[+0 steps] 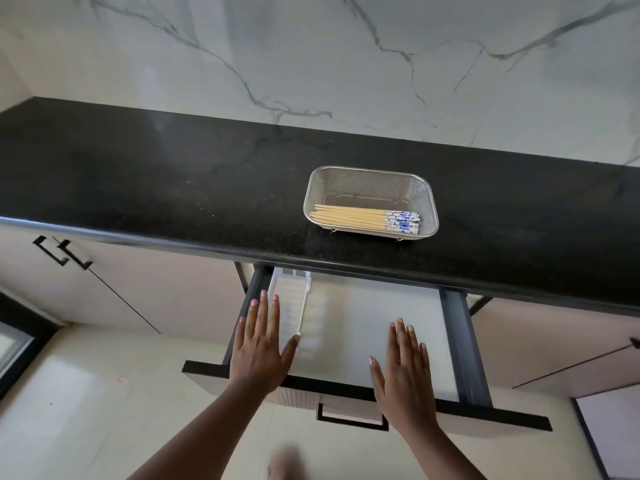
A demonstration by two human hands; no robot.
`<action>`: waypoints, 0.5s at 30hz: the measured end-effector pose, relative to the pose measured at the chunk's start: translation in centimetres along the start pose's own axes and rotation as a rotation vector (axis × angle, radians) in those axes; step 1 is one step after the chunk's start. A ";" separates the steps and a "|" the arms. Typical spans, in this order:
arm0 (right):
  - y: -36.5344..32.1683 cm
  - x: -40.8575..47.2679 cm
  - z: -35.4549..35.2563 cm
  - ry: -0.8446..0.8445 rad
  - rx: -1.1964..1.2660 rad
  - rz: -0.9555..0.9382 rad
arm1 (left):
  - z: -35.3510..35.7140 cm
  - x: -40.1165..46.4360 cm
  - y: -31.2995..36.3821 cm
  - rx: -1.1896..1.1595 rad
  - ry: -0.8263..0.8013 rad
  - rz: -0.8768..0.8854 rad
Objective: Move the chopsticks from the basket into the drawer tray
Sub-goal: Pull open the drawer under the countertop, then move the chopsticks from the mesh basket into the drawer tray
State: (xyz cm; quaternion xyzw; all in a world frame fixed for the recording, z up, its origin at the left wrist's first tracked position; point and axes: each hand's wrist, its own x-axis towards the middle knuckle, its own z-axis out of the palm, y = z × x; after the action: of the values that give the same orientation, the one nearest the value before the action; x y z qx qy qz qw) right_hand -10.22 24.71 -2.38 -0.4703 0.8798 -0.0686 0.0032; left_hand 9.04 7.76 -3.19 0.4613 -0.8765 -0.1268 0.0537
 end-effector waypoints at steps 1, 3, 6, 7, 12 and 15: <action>-0.1 1.0 -0.6 0.010 0.003 -0.002 | -0.6 1.1 -0.2 -0.002 0.017 0.005; -0.4 3.2 -1.9 0.052 0.018 -0.011 | -1.9 3.6 -0.5 -0.008 0.039 0.011; -1.3 6.7 -4.0 0.126 0.042 -0.027 | -3.8 7.4 -0.8 0.007 0.070 0.006; -1.5 7.9 -4.6 0.153 0.043 -0.031 | -4.3 8.5 -0.9 0.011 0.081 0.008; -2.5 15.2 -8.3 0.346 0.042 -0.073 | -6.8 14.1 -1.5 0.014 0.081 0.034; -2.8 19.7 -10.2 0.395 0.048 -0.088 | -7.7 17.4 -2.0 -0.002 0.078 0.040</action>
State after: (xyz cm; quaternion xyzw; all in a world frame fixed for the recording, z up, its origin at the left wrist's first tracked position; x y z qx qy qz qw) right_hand -19.64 8.08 9.19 -0.4855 0.8401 -0.1806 -0.1611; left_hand 2.40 -8.94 3.23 0.4483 -0.8826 -0.1086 0.0907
